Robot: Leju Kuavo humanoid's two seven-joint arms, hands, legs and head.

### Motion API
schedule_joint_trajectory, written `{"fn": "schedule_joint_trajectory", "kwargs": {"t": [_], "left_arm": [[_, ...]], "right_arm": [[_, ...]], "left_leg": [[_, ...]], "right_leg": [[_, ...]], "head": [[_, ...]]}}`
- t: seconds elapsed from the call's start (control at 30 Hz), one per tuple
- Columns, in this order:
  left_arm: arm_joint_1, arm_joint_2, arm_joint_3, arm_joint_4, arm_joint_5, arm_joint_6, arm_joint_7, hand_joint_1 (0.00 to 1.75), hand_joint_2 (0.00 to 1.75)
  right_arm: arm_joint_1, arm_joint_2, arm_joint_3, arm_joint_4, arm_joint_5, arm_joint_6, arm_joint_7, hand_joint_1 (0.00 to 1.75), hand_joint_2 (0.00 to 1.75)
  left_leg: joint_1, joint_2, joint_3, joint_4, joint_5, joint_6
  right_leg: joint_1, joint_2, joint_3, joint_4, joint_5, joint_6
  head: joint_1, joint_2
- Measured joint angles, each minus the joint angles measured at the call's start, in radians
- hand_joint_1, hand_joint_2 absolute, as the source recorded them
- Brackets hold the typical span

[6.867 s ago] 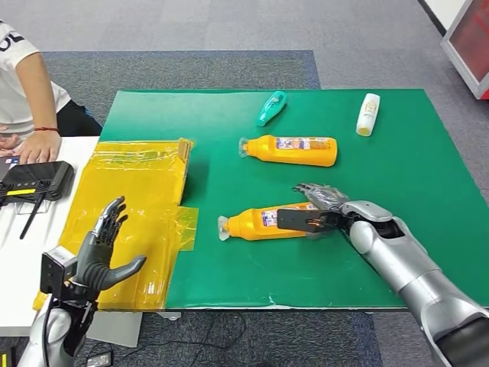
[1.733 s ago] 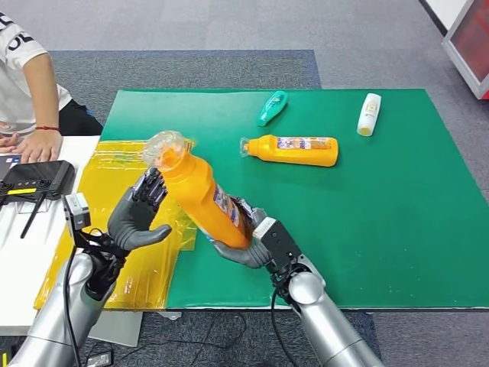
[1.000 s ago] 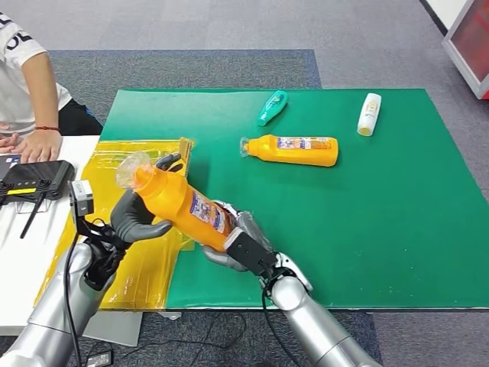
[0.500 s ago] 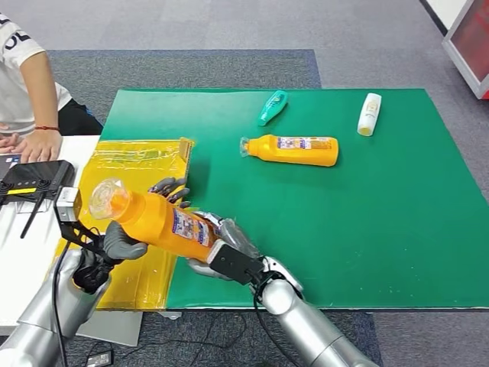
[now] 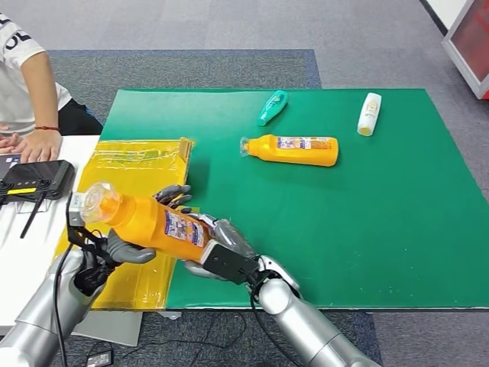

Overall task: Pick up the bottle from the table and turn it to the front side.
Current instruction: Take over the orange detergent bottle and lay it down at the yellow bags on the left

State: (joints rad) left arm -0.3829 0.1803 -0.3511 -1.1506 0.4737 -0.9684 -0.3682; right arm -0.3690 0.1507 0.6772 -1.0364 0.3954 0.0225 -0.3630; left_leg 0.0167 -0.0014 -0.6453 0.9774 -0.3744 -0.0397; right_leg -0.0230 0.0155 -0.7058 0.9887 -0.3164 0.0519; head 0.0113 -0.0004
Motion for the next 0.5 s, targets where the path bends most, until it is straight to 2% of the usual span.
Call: {"fn": "schedule_joint_trajectory", "kwargs": {"t": [0.5], "left_arm": [[0.0,0.004,0.0,0.002,-0.056,0.071,-0.01,0.0,1.75]], "right_arm": [[-0.03,0.004,0.02,0.048,0.035,-0.021,0.054,1.75,1.75]], "left_leg": [[0.0,0.0,0.0,0.0,0.0,0.0]], "right_leg": [[0.0,0.0,-0.001,0.0,0.001,0.0]], "head": [[0.0,0.0]]}}
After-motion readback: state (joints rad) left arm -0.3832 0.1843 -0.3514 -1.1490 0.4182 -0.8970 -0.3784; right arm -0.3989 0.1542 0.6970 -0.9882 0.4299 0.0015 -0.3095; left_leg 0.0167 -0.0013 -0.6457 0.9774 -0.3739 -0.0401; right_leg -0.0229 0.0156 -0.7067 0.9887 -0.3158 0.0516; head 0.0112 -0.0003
